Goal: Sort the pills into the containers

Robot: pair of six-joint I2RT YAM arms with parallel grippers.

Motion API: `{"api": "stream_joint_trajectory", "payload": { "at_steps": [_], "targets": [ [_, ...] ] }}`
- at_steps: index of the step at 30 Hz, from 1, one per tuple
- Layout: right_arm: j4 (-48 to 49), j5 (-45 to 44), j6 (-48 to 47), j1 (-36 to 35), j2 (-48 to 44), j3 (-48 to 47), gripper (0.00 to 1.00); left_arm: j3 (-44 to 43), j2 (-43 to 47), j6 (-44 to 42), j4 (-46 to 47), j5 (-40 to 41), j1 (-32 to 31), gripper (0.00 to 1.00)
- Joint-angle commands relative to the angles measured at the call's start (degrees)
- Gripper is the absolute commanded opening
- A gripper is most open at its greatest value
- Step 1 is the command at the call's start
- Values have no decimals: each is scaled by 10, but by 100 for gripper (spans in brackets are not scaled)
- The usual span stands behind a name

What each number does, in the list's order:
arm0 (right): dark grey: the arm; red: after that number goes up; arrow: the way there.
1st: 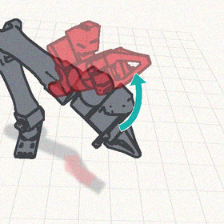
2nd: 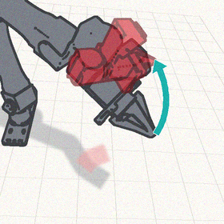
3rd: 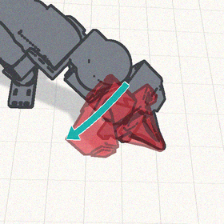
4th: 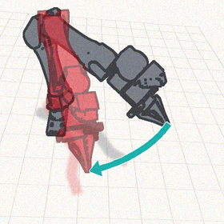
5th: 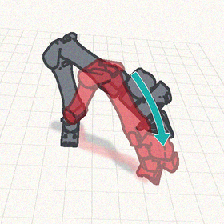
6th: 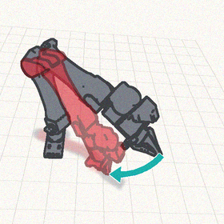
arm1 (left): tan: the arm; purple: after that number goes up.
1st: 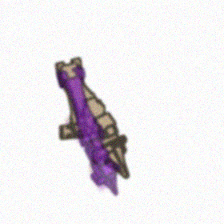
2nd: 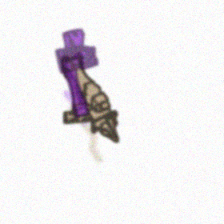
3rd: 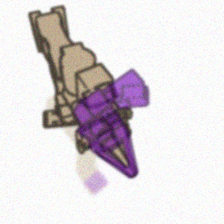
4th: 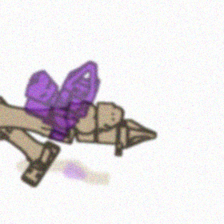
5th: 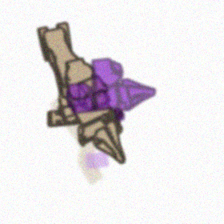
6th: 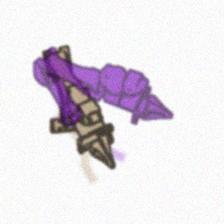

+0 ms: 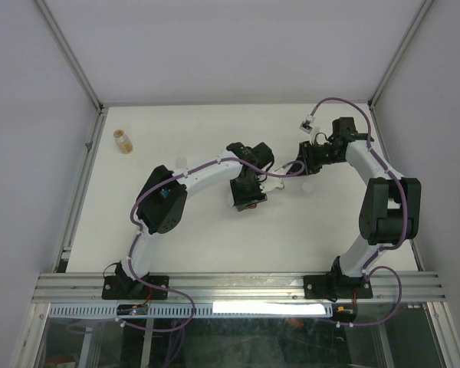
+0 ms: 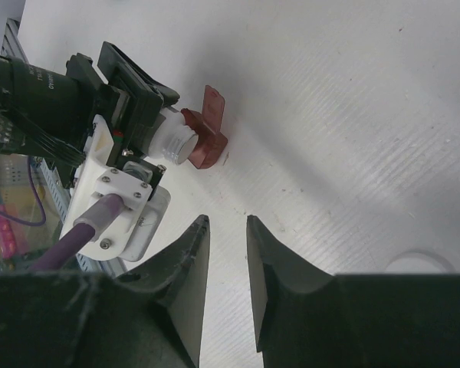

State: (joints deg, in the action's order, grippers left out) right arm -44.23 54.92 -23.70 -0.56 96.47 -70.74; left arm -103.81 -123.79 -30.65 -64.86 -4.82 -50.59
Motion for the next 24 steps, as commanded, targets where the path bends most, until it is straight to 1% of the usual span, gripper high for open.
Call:
{"api": "stream_joint_trajectory", "payload": {
  "at_steps": [1, 3, 5, 6, 8, 10, 11, 13, 15, 17, 20, 22, 24],
  "targets": [
    [2, 10, -5, 4, -24, -16, 29, -18, 18, 11, -9, 0, -3, 0],
    [2, 10, -5, 4, -23, -17, 29, 7, 32, 3, 14, 10, -2, 0],
    [2, 10, -5, 4, -22, -16, 29, -23, 21, 15, -12, 14, -7, 0],
    [2, 10, -4, 4, -22, -15, 29, -20, 26, 14, -10, 8, -11, 0],
    [1, 11, -4, 4, -22, -18, 29, 11, 34, 2, 16, 20, -3, 0],
    [2, 10, -5, 4, -23, -17, 29, -20, 21, 15, -13, 19, -3, 0],
    [3, 9, -4, 4, -23, -15, 29, -16, 25, 12, -8, 10, -6, 0],
    [2, 11, -4, 4, -22, -17, 29, 3, 32, 5, 11, 25, -4, 0],
    [2, 9, -4, 5, -23, -16, 29, -25, 22, 17, -13, 13, -7, 0],
    [2, 10, -3, 4, -22, -17, 29, -5, 30, 8, 3, 22, -8, 0],
    [3, 9, -4, 5, -23, -16, 29, -17, 30, 16, -3, 18, -8, 0],
    [2, 10, -4, 4, -22, -18, 29, 8, 40, 6, 24, 21, -2, 0],
    [0, 9, -4, 4, -23, -17, 29, -16, 30, 16, 1, 13, -3, 0]
  ]
}}
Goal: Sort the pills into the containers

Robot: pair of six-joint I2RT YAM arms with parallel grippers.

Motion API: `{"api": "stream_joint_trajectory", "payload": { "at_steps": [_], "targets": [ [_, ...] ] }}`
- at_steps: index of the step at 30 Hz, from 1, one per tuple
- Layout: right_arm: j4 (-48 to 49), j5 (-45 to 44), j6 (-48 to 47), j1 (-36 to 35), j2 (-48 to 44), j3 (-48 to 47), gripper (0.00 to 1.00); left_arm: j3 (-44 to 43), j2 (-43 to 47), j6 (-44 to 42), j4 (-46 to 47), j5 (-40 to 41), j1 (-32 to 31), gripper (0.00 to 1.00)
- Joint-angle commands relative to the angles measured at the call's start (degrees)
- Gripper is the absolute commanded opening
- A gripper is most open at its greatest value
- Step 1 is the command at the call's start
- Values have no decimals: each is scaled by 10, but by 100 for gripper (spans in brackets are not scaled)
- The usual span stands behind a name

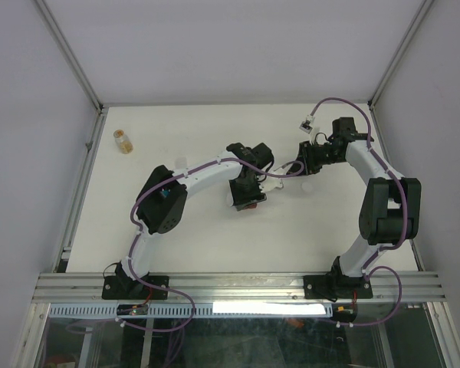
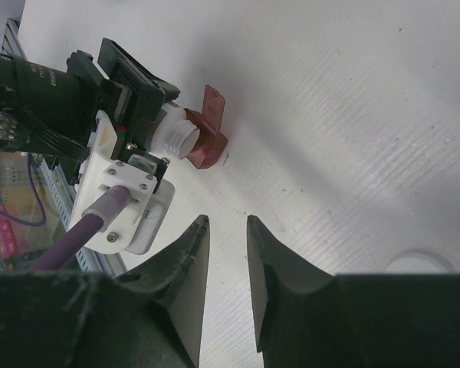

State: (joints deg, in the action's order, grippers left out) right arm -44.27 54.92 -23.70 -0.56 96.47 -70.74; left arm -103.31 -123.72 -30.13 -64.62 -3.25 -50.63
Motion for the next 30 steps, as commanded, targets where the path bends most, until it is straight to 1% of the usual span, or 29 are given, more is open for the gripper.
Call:
{"api": "stream_joint_trajectory", "payload": {
  "at_steps": [1, 3, 5, 7, 8, 9, 11, 12, 13, 15, 16, 17, 18, 20, 22, 24, 25, 27, 28, 29, 30],
  "targets": [
    [3, 8, -4, 4, -23, -16, 29, -17, 32, 9, 1, -4, -4, 0],
    [2, 10, -4, 4, -23, -17, 29, -11, 32, 9, 7, 9, -4, 0],
    [2, 9, -4, 4, -22, -16, 29, -17, 35, 11, -1, -2, -6, 0],
    [2, 10, -4, 5, -22, -17, 29, 0, 37, 8, 12, 18, -3, 0],
    [2, 10, -4, 5, -22, -17, 29, -24, 30, 16, -6, 11, -5, 0],
    [2, 10, -4, 5, -22, -17, 29, -29, 33, 16, -2, -1, -8, 0],
    [0, 10, -4, 4, -21, -18, 29, -1, 42, 6, 21, 17, -5, 0],
    [0, 9, -5, 4, -21, -17, 29, -15, 32, 12, 2, 23, -4, 0],
    [2, 8, -4, 4, -22, -16, 29, -35, 25, 18, -11, 10, -5, 0],
    [3, 9, -3, 4, -22, -17, 29, -16, 36, 7, 13, 14, -8, 0],
    [1, 10, -4, 4, -21, -19, 29, -15, 34, 8, 6, 26, -8, 0],
    [0, 10, -5, 4, -21, -18, 29, -36, 26, 14, -12, 22, -11, 0],
    [2, 8, -4, 4, -21, -17, 29, -43, 27, 15, -11, 10, -14, 0],
    [2, 9, -4, 4, -20, -19, 29, -8, 43, 6, 15, 24, -10, 0],
    [1, 8, -4, 4, -20, -17, 29, -29, 32, 15, -8, 13, -8, 0],
    [2, 9, -4, 4, -18, -17, 29, -12, 39, 8, 8, 20, -9, 0],
    [1, 9, -4, 3, -18, -19, 29, -14, 36, 11, 9, 27, -7, 0],
    [2, 7, -4, 4, -20, -17, 29, -47, 29, 20, -17, 14, -17, 0],
    [3, 7, -3, 4, -21, -17, 29, -36, 38, 14, -8, 9, -23, 0],
    [2, 8, -3, 3, -20, -18, 29, -11, 47, 7, 15, 15, -19, 0],
    [0, 9, -4, 3, -19, -20, 29, -5, 43, 11, 14, 22, -9, 0]
  ]
}}
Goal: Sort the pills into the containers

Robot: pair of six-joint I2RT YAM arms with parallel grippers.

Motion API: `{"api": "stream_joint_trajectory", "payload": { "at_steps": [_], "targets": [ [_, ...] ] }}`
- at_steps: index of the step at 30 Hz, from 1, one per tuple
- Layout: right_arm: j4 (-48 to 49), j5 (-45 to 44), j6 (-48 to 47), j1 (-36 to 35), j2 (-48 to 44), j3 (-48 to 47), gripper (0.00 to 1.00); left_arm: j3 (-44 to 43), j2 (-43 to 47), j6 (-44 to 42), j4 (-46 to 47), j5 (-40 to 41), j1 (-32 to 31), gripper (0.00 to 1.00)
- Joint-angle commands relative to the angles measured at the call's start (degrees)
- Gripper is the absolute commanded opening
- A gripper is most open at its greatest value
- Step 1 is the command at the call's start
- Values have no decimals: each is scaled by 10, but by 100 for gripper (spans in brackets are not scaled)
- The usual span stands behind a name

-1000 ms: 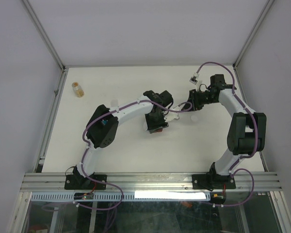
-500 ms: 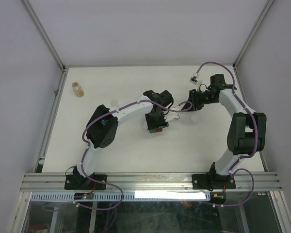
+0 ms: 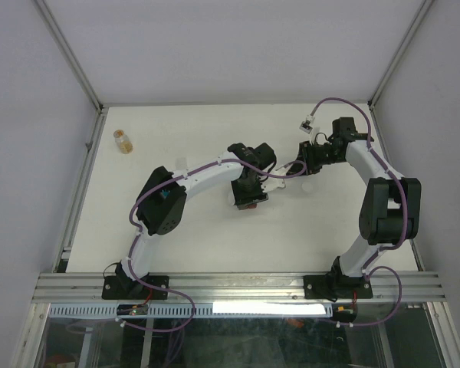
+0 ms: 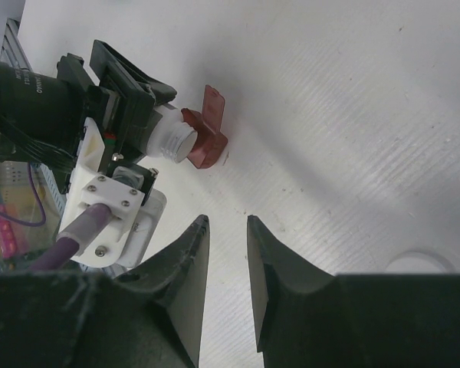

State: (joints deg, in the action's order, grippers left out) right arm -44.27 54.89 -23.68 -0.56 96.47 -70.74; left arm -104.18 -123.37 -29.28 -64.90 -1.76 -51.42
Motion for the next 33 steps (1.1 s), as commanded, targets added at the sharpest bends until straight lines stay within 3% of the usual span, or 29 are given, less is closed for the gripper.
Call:
{"api": "stream_joint_trajectory", "payload": {
  "at_steps": [1, 5, 7, 10, 12, 15, 18, 20, 22, 25, 27, 30, 33],
  "targets": [
    [-1, 9, -5, 4, -20, -18, 29, -13, 29, 10, -3, 5, 4, 0],
    [1, 9, -4, 4, -20, -19, 29, 5, 40, 2, 20, 1, -1, 0],
    [2, 7, -4, 4, -21, -18, 29, -41, 24, 21, -19, -4, -12, 0],
    [-3, 10, -5, 4, -19, -21, 29, 19, 46, -1, 29, 12, -9, 0],
    [1, 7, -4, 4, -22, -17, 29, -16, 30, 20, -11, 4, -3, 0],
    [2, 9, -3, 4, -20, -19, 29, 15, 50, 2, 26, -1, -8, 0],
    [4, 6, -2, 4, -23, -15, 29, -38, 29, 19, -10, -6, -15, 0],
    [-1, 7, -3, 4, -21, -19, 29, 20, 51, -1, 39, 3, -8, 0],
    [1, 6, -3, 5, -23, -16, 29, -12, 30, 21, -8, 6, -4, 0],
    [4, 7, -1, 5, -22, -18, 29, 18, 54, 8, 28, 8, -11, 0],
    [-1, 7, -3, 4, -20, -19, 30, -10, 42, 21, -1, 5, -13, 0],
    [3, 6, -1, 5, -21, -18, 29, 34, 55, 8, 26, 20, -8, 0],
    [4, 4, 0, 4, -23, -16, 29, 5, 46, 22, -2, 7, -10, 0]
  ]
}}
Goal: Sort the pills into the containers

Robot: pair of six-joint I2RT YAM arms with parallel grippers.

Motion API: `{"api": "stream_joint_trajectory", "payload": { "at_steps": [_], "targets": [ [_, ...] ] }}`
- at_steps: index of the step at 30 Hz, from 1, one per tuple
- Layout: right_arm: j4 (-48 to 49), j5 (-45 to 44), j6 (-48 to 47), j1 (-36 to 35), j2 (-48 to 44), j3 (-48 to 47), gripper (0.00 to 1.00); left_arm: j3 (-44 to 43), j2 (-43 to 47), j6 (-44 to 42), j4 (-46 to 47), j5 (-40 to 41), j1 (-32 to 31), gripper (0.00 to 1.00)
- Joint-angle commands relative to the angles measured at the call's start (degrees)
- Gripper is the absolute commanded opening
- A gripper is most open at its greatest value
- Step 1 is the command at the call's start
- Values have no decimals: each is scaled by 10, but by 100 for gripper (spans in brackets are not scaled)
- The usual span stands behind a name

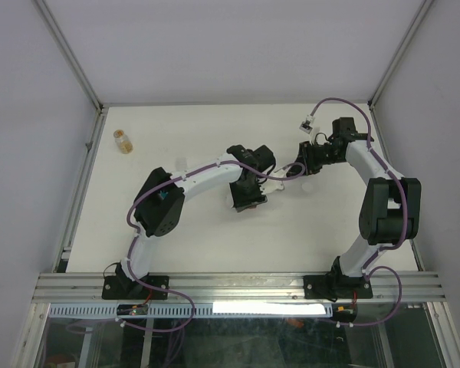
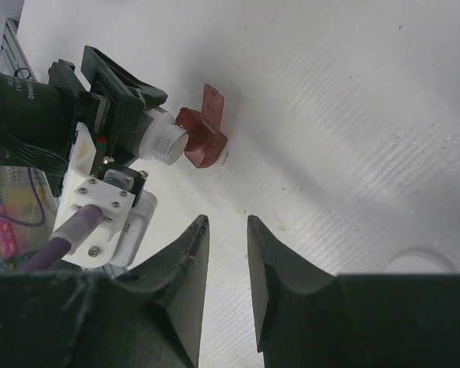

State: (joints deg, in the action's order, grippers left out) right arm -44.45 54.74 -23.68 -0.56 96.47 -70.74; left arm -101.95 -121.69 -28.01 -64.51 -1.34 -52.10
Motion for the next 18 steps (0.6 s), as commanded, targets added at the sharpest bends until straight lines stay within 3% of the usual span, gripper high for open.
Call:
{"api": "stream_joint_trajectory", "payload": {
  "at_steps": [1, 4, 7, 10, 13, 15, 18],
  "targets": [
    [6, 6, 0, 5, -23, -17, 30, 3, 38, -2, 13, 5, -3, 0],
    [5, 5, -1, 4, -23, -17, 29, -36, 21, 12, -18, 15, -3, 0],
    [5, 6, -1, 4, -22, -19, 29, 7, 43, -12, 27, 14, -1, 0],
    [7, 4, 1, 5, -24, -15, 30, -37, 20, 7, -14, 8, -3, 0],
    [2, 6, -2, 4, -22, -20, 30, 3, 36, -6, 14, 26, 3, 0],
    [7, 4, 0, 5, -24, -15, 30, -46, 19, 13, -26, 19, -6, 0],
    [0, 7, -2, 4, -21, -22, 30, 5, 41, -9, 19, 25, 3, 0]
  ]
}}
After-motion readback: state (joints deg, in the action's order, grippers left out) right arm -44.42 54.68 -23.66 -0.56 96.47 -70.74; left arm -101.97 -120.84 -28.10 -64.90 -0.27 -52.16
